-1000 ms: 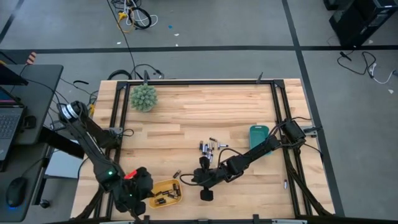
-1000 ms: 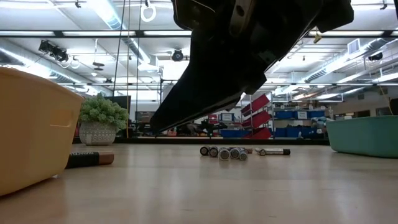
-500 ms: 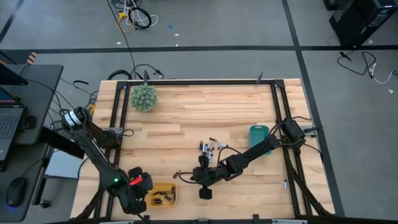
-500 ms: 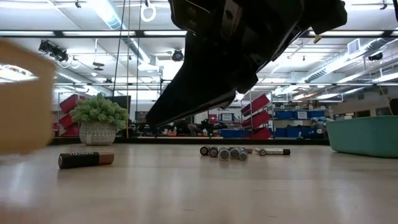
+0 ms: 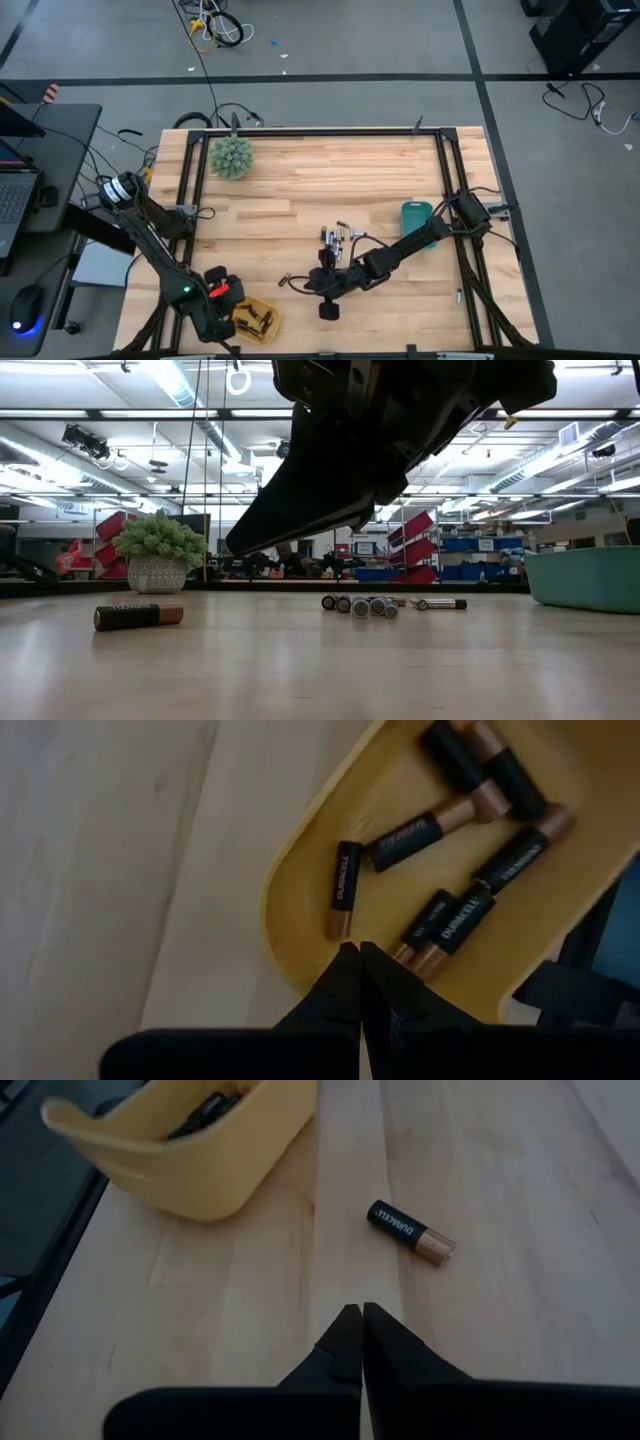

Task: Sort batteries
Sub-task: Adjust the yellow bin

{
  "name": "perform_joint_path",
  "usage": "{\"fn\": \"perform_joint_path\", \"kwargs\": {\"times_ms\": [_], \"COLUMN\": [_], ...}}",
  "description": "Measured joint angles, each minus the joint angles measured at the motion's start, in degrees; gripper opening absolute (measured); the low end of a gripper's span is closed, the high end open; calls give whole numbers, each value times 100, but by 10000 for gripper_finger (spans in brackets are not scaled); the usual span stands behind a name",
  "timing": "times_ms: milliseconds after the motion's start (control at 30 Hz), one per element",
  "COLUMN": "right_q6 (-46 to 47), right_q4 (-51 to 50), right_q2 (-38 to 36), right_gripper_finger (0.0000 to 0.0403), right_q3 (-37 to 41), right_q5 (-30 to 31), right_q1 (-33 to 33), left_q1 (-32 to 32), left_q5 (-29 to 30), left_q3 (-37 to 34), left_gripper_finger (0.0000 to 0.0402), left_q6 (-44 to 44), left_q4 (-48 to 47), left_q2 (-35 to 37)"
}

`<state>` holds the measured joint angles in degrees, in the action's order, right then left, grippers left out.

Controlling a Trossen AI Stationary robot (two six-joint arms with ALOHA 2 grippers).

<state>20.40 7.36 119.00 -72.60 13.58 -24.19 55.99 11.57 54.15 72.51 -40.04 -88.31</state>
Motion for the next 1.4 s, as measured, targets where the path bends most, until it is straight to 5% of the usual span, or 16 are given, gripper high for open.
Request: {"fn": "perform_joint_path", "kwargs": {"times_ms": [467,633,967,1400], "right_q6": [-20,-87,-107,-109], "right_q4": [40,78,72,67], "right_q2": [0,0,0,0], "right_gripper_finger": [0,0,0,0], "right_q3": [0,0,0,0], "right_q5": [7,7,7,7], "right_q1": [81,81,81,81], "left_q1": [-2,-176,-823,-863], "left_q5": [66,813,679,495], "left_q3": [-7,-7,-7,-7], "left_gripper_finger": [0,0,0,0], "left_q6": [-94,-869,-2566,-2396], "left_q4": [555,647,1701,1608], "left_q2": [0,0,-150,-323]}}
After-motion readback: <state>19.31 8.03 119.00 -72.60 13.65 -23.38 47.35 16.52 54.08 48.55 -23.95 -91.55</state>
